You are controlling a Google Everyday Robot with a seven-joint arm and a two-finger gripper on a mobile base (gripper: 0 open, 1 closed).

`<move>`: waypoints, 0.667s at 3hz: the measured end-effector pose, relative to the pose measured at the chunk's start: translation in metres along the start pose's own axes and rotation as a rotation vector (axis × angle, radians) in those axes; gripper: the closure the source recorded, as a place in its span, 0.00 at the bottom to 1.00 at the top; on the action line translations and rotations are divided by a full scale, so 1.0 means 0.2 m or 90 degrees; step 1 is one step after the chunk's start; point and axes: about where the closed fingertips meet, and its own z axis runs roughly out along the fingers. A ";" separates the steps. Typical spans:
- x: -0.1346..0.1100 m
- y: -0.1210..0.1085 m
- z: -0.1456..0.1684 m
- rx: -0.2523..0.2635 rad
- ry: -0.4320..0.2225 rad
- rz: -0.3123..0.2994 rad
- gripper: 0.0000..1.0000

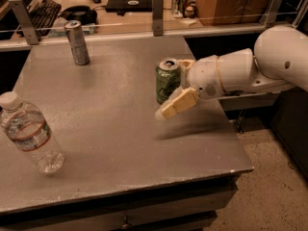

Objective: Knock green can over

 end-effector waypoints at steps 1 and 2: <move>-0.11 0.05 0.09 -0.020 -0.048 0.008 0.00; -0.34 0.11 0.19 -0.043 -0.101 -0.010 0.00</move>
Offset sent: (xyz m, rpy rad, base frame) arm -0.0119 0.1128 0.0742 0.2389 -0.0525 0.1421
